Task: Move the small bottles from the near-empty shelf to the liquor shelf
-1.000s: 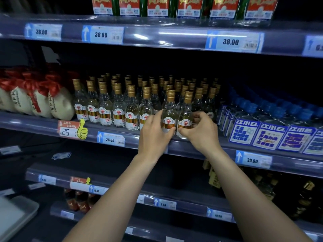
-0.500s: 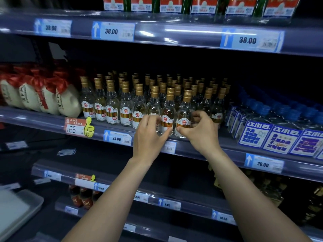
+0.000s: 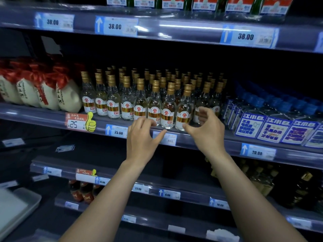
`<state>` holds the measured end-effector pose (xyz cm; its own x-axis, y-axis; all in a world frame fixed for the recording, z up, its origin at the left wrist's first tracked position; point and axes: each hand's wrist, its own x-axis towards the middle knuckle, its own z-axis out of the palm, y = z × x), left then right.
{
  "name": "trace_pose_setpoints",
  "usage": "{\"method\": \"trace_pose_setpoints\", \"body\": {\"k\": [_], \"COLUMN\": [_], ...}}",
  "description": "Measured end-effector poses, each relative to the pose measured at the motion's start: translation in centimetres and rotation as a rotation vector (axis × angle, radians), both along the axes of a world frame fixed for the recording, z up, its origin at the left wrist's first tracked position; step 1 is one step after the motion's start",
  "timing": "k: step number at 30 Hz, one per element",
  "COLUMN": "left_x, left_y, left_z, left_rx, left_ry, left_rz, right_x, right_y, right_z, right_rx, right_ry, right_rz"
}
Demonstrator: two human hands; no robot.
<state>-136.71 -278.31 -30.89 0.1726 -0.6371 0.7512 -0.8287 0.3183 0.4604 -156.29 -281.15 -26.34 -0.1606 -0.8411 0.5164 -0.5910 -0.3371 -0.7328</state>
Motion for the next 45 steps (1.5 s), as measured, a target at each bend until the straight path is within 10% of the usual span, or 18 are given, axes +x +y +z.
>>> {"method": "trace_pose_setpoints", "body": {"k": [5,15,28,45], "left_x": [0.2,2.5,5.2,13.0], "left_y": [4.2,20.0,52.3,104.3], "left_z": [-4.0,-14.8,-22.9,-25.1], "left_rx": [0.102,0.524,0.876,0.732], "left_ry": [0.040,0.132,0.448,0.857], "left_rz": [-0.064,-0.021,0.604,1.360], "right_x": [0.7,4.6,13.7,36.9], "right_y": [5.6,16.1,39.4,86.8], "right_z": [-4.4,-17.3,-27.2,-28.1], "right_rx": [-0.157,0.390,0.662,0.480], "right_ry": [0.148,0.339,0.551,0.923], "right_rz": [-0.039,0.352,1.000,1.766]}}
